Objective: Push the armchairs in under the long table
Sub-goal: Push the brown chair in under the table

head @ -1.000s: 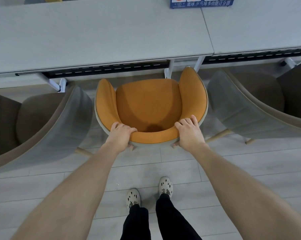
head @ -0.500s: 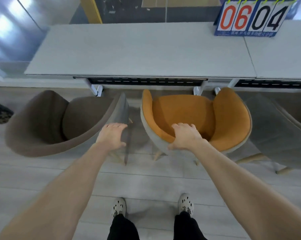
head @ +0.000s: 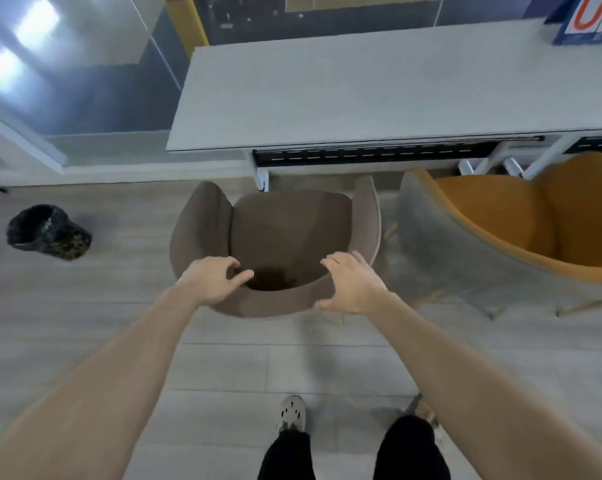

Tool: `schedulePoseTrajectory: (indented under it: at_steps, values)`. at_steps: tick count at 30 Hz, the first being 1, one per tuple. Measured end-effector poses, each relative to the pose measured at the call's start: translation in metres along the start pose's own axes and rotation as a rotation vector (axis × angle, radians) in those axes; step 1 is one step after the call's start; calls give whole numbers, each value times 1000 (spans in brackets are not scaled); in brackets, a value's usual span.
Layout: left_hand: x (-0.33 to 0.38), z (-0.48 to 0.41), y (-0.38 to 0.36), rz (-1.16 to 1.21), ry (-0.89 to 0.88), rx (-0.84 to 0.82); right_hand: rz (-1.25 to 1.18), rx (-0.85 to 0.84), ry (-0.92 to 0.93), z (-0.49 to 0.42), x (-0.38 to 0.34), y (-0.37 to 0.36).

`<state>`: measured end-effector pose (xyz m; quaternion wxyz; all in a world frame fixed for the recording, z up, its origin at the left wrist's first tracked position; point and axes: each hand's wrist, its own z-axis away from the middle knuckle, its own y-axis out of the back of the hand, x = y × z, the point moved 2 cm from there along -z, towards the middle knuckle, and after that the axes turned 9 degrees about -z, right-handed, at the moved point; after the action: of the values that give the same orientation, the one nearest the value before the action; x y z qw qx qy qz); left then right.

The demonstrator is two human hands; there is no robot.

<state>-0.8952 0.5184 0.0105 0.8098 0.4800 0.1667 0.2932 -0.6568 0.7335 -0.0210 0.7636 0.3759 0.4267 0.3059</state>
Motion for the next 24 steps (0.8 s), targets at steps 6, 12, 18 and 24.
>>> schedulePoseTrajectory:
  at_steps: [6,12,18,24]
  values:
    - [-64,7,-34,-180,-152,-129,42,-51,-32,-9,-41,-55]
    - [-56,-17,-85,-220,-227,-47,86,115,-54,-14,-34,-77]
    - [-62,-34,-92,-171,-250,65,74,148,-71,-21,-31,-73]
    - [-49,-39,-86,-113,-228,85,92,135,-84,-32,-18,-63]
